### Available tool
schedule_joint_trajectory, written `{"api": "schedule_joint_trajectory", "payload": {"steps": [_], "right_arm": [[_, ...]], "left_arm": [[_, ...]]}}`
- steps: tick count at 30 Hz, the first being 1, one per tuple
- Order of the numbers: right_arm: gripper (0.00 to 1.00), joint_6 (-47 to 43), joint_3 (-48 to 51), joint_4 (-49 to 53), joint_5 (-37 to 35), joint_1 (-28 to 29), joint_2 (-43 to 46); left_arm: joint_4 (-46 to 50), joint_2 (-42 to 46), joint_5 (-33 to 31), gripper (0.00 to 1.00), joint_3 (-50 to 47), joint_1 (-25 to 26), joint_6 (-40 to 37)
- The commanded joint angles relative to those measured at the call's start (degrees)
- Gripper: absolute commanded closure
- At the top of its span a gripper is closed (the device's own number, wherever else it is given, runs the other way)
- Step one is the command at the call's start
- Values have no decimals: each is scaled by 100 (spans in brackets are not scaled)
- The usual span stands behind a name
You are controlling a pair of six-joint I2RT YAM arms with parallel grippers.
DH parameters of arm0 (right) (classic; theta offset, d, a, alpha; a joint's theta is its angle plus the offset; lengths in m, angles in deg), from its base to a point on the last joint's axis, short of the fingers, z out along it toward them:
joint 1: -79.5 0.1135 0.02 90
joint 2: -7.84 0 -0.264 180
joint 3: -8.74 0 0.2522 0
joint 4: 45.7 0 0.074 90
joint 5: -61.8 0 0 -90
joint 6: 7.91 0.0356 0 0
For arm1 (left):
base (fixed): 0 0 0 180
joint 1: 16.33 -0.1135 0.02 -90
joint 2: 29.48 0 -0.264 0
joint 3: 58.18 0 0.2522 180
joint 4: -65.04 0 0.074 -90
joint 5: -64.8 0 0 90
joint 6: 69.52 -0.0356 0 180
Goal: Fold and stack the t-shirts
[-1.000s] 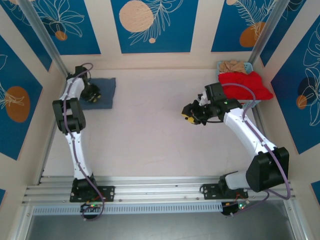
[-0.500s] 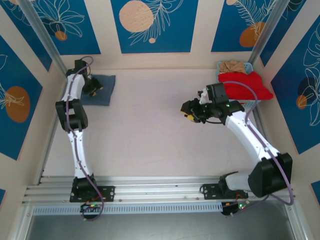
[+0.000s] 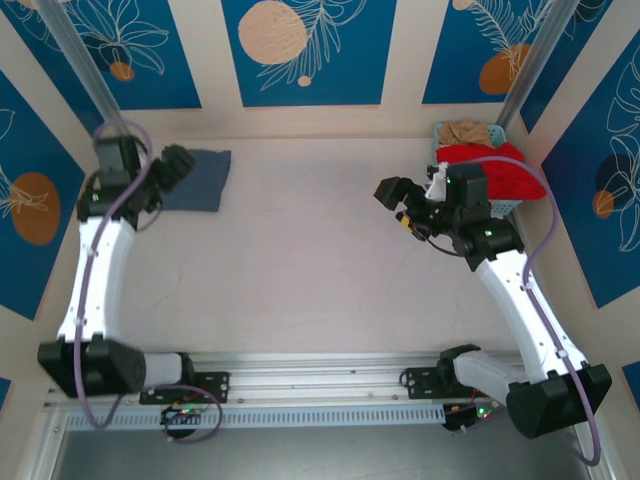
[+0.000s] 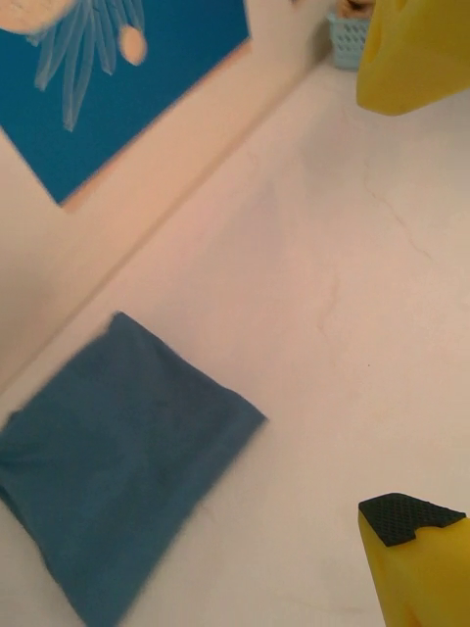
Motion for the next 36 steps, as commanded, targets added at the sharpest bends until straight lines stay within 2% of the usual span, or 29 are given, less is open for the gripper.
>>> {"api": "schedule_joint_trajectory", "payload": {"steps": [1, 3, 6, 7, 8, 11, 13, 15, 18, 22, 25, 31, 36], "right_arm": [[1, -668, -335, 1037, -933, 30, 309], [0, -935, -299, 1453, -1756, 58, 484], [0, -1004, -39, 1895, -3217, 15, 603], [0, -1286, 254, 1661, -3406, -50, 689], [0, -1619, 604, 1264, -3432, -112, 814], [0, -2528, 2073, -727, -3670, -147, 1359], [0, -3173, 3032, -2086, -3914, -158, 1595], [0, -3698, 3616, -3058, -3861, -222, 1517], [0, -3955, 3960, -3882, -3535, -452, 1052], [0, -3910, 4168, -4829, -3107, -717, 333], [0, -3847, 4282, -5513, -2834, -867, -196], [1, -3976, 4462, -6950, -2461, -1035, -1218], [1, -4329, 4286, -7321, -2174, -1192, -1658]], "left_arm": [[178, 629, -926, 0, -952, 521, -192], [335, 1338, -1692, 0, -1500, 912, -386], [928, 2116, -3579, 0, -2145, 1398, -86], [973, 2298, -4069, 0, -2411, 1442, 36], [730, 2510, -4229, 0, -2689, 1441, -149], [-1158, 2966, -3948, 0, -3861, 1446, -2044], [-2152, 2831, -3576, 0, -4435, 1446, -2840], [-2989, 2476, -3158, 0, -4780, 1431, -3419], [-4311, 1701, -2844, 0, -5098, 1374, -3533], [-5510, 508, -2752, 0, -5099, 1247, -3709], [-6407, 43, -2593, 0, -5262, 1054, -3800], [-7538, -720, -1980, 0, -5357, 682, -4017], [-8303, -1242, -1638, 0, -5453, 568, -4050]]}}
